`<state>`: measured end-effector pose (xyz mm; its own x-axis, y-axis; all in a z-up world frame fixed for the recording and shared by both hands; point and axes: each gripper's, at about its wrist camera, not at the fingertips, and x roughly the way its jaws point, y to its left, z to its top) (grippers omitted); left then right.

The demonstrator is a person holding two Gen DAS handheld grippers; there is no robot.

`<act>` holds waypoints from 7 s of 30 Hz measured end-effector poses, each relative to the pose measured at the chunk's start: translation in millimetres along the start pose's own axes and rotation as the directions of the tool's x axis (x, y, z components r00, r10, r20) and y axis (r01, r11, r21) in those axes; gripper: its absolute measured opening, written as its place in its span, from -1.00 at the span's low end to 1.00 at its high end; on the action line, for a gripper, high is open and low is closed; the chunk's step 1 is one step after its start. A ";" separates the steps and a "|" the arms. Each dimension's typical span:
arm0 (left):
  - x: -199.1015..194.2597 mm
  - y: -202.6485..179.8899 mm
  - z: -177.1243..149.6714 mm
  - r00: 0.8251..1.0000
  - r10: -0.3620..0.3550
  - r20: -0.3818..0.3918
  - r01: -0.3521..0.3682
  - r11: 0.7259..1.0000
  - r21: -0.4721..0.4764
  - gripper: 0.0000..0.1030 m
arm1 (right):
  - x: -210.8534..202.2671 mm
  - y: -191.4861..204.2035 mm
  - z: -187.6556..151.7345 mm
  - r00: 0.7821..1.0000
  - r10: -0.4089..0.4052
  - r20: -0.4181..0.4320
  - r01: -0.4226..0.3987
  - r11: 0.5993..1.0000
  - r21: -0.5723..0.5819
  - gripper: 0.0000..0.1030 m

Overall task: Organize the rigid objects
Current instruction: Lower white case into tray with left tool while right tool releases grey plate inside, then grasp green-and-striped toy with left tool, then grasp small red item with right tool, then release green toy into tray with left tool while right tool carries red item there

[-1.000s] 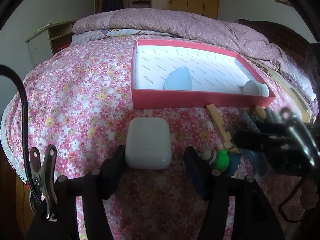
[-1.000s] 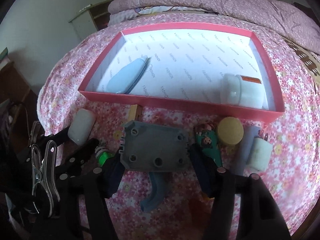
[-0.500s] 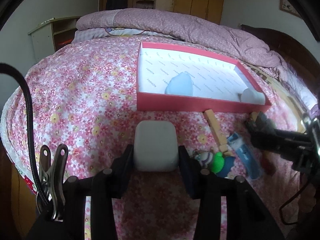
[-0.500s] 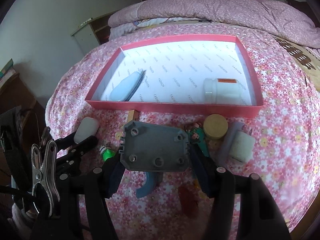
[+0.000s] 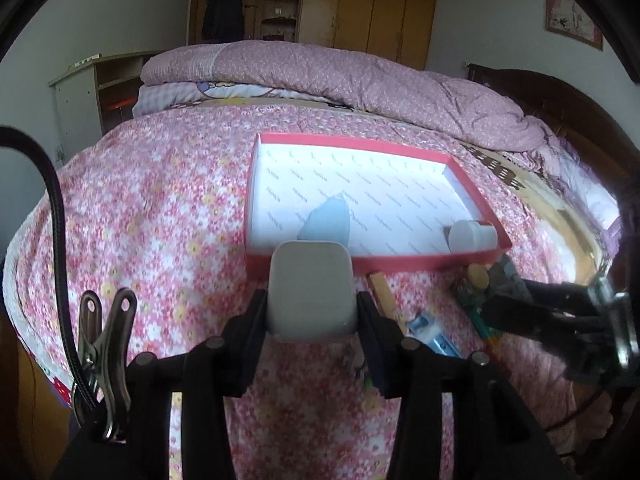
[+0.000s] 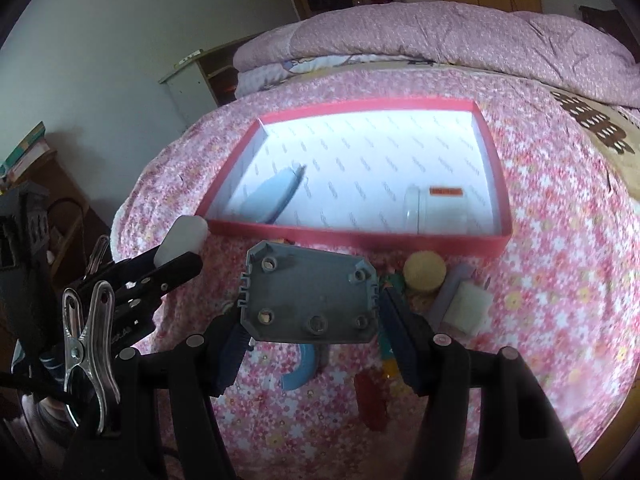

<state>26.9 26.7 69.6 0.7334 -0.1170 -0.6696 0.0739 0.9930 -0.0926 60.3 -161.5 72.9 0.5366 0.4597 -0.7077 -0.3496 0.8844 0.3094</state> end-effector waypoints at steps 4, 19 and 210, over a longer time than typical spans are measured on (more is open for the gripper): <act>8.3 -6.0 14.4 1.000 0.006 -0.010 -0.006 1.000 0.020 -0.11 | -6.4 -0.8 14.5 1.000 -0.009 0.021 0.010 1.000 -0.023 0.24; 45.5 -12.5 78.8 1.000 -0.004 -0.023 0.005 1.000 0.030 -0.11 | 9.3 -42.2 77.9 0.993 -0.118 0.028 0.118 0.993 -0.010 0.24; 86.6 -8.4 64.7 0.999 0.040 -0.006 -0.040 0.996 0.083 -0.06 | 4.2 -90.8 65.3 0.984 -0.154 0.090 0.136 0.975 0.175 -0.58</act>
<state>133.5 9.4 60.1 0.7317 -0.0770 -0.6773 0.1006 0.9949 -0.0044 144.4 -234.5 83.3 0.6512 0.3236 -0.6864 -0.1332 0.9392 0.3163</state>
